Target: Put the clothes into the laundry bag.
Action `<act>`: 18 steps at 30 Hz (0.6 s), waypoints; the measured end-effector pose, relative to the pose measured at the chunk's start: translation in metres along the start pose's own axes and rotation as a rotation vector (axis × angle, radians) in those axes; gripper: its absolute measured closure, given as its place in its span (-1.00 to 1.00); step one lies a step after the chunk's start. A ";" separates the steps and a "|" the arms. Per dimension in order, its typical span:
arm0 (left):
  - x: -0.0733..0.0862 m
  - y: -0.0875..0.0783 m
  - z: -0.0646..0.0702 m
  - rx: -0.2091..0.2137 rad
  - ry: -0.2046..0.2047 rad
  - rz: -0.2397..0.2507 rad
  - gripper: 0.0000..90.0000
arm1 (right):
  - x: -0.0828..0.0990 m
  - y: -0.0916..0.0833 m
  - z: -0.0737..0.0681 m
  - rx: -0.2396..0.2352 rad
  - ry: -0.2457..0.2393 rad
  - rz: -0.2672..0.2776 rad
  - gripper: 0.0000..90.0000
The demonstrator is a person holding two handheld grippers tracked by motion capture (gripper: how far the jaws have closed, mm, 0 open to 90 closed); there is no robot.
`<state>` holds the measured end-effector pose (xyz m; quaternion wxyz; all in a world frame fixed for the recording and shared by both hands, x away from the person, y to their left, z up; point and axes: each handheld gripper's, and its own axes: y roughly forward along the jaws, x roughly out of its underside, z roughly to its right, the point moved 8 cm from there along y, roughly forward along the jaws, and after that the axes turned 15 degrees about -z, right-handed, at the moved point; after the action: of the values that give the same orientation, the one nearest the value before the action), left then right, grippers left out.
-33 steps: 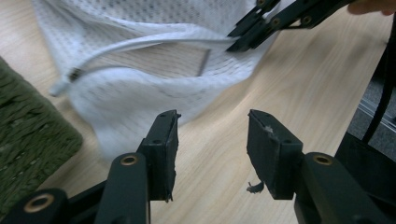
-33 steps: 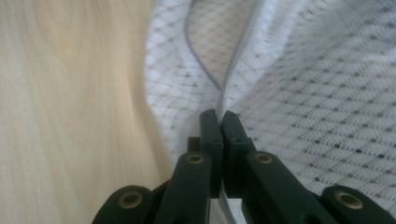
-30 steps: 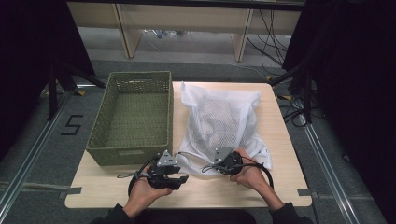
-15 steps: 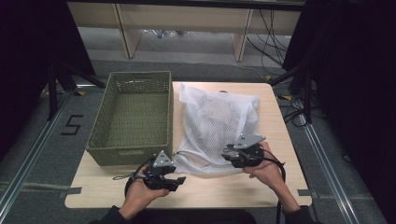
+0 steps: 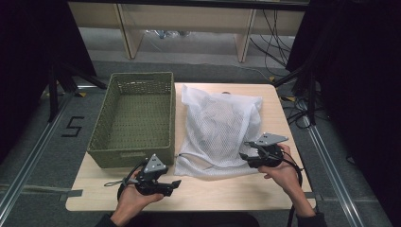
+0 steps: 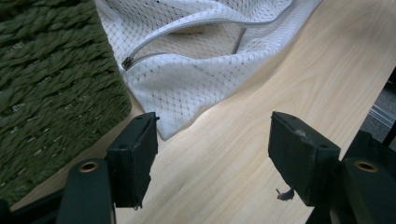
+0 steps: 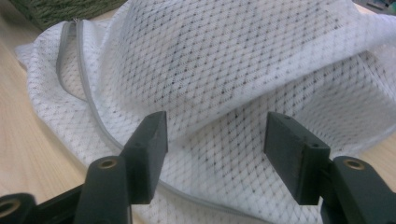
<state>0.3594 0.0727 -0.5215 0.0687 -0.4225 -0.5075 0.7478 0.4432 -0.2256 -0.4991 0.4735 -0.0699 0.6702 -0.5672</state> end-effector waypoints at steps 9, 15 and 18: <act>0.011 -0.006 -0.011 -0.038 0.010 0.022 -0.57 | 0.010 -0.004 -0.006 -0.021 0.036 0.001 -0.21; 0.017 -0.012 -0.009 -0.025 0.031 0.032 -0.58 | 0.013 -0.003 -0.014 -0.041 0.010 0.000 -0.23; 0.021 -0.012 -0.008 -0.031 0.036 0.012 -0.53 | 0.018 -0.004 -0.019 -0.036 0.036 -0.020 -0.23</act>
<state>0.3480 0.0954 -0.5249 0.0665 -0.4399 -0.5152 0.7325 0.4182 -0.2251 -0.5069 0.4543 -0.0748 0.6882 -0.5607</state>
